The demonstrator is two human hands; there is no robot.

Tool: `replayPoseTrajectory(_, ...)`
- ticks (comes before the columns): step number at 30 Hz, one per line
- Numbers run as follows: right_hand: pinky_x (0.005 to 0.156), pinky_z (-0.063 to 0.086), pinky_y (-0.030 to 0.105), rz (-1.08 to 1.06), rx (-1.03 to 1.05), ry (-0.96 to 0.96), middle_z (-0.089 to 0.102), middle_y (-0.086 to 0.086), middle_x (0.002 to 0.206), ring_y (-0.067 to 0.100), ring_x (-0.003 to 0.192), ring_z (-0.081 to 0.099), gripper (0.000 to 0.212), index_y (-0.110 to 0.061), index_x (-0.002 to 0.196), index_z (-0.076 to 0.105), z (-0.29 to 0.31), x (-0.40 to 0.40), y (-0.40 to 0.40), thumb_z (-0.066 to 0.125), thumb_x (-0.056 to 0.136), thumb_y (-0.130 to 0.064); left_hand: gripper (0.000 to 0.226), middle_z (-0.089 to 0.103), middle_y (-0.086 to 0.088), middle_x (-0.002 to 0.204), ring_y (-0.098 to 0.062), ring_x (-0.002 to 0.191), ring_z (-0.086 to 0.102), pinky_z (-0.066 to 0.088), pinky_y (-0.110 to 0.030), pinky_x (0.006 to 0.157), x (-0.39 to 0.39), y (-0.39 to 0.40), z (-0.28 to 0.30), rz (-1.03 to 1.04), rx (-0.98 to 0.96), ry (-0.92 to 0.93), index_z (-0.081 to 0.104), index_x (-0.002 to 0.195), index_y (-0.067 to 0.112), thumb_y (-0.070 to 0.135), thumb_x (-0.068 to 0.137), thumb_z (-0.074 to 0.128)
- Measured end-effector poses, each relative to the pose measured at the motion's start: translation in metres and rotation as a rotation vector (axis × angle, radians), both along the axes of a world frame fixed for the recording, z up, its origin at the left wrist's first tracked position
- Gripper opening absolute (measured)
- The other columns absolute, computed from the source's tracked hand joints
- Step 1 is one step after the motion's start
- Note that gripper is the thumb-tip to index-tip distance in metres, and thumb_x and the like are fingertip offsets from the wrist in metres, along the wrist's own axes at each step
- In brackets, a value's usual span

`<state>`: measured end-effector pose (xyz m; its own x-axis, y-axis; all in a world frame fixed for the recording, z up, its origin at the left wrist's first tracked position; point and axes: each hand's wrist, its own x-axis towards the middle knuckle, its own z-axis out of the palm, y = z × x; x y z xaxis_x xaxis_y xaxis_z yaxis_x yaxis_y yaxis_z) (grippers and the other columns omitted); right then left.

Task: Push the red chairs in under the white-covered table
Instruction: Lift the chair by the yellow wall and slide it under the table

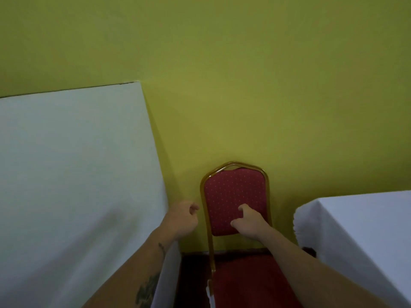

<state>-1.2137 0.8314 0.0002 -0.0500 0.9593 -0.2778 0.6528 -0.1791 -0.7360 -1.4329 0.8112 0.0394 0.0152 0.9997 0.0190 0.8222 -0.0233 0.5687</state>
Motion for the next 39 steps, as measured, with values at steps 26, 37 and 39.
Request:
replayPoseTrajectory(26, 0.091, 0.046, 0.079, -0.552, -0.329, 0.41, 0.033, 0.011, 0.165, 0.044, 0.139, 0.044, 0.105, -0.009, 0.165, 0.022, -0.066, -0.062, 0.397, 0.058, 0.077, -0.053, 0.056, 0.054, -0.009, 0.131, -0.03, 0.118, 0.055, 0.047, -0.042, 0.096, 0.003, 0.369, -0.147, -0.068, -0.057, 0.155, 0.039, 0.139, 0.015, 0.032, 0.089, 0.06)
replayPoseTrajectory(37, 0.097, 0.047, 0.077, -0.821, -0.291, 0.378, 0.031, 0.018, 0.161, 0.046, 0.132, 0.047, 0.132, -0.008, 0.145, -0.051, -0.088, -0.115, 0.421, 0.062, 0.085, -0.045, 0.037, 0.055, -0.002, 0.107, -0.022, 0.092, 0.055, 0.035, -0.031, 0.059, -0.019, 0.402, -0.17, 0.027, -0.201, -0.237, 0.048, 0.108, 0.02, 0.025, 0.08, 0.071)
replayPoseTrajectory(39, 0.09, 0.048, 0.08, -0.798, -0.276, 0.376, 0.032, 0.018, 0.164, 0.049, 0.136, 0.045, 0.141, -0.011, 0.139, -0.055, -0.101, -0.119, 0.426, 0.062, 0.071, -0.049, 0.037, 0.057, -0.001, 0.107, -0.021, 0.093, 0.057, 0.039, -0.031, 0.062, -0.023, 0.398, -0.172, 0.068, -0.202, -0.268, 0.049, 0.108, 0.021, 0.025, 0.079, 0.072)
